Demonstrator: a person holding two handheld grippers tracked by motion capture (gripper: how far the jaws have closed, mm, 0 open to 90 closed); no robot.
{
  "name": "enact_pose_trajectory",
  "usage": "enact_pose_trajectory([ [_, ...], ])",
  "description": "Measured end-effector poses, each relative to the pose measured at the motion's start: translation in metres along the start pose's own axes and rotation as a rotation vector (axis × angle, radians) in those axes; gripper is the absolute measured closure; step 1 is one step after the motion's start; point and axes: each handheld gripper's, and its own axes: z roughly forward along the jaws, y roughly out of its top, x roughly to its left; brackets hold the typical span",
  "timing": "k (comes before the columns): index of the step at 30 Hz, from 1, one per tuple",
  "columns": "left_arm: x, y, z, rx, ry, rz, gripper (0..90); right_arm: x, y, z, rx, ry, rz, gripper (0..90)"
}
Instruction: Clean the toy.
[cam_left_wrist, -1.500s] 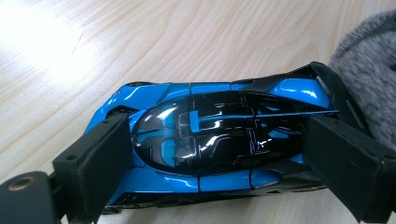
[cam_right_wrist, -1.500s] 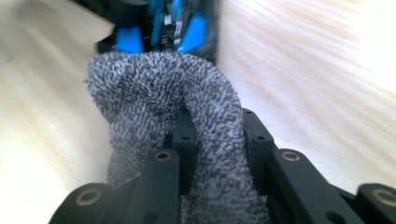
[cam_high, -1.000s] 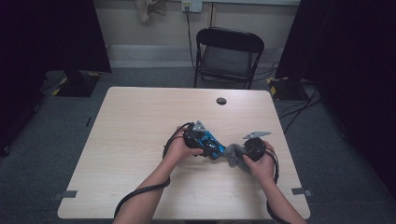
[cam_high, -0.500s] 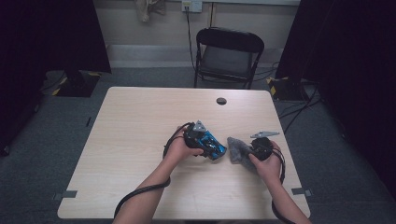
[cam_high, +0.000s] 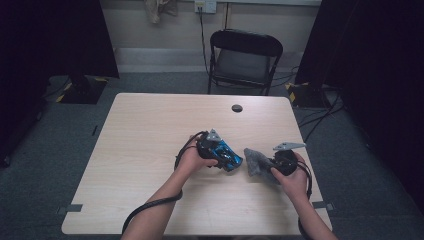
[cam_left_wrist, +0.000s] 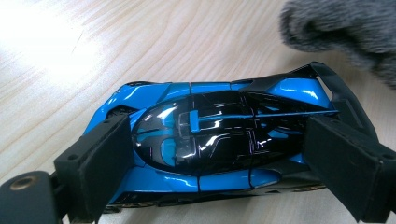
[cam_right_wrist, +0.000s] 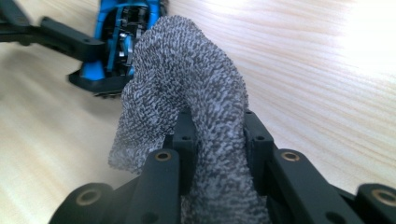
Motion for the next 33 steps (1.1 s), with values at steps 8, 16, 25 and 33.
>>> enact_pose_trajectory([
  [8,0.0,0.0,0.0,0.004,0.001,0.0,8.9,0.015,-0.006,-0.006,-0.005,0.07,-0.035,72.1],
  [16,-0.001,0.001,0.0,0.007,0.001,-0.002,8.9,0.039,-0.006,-0.005,0.003,0.171,-0.125,72.2],
  [25,-0.001,0.001,0.0,0.005,0.001,-0.003,8.9,0.062,-0.007,0.014,0.057,0.25,-0.168,72.0],
  [33,-0.001,0.0,0.0,0.003,0.001,0.0,8.9,0.064,-0.01,0.028,0.089,0.242,-0.169,71.3],
])
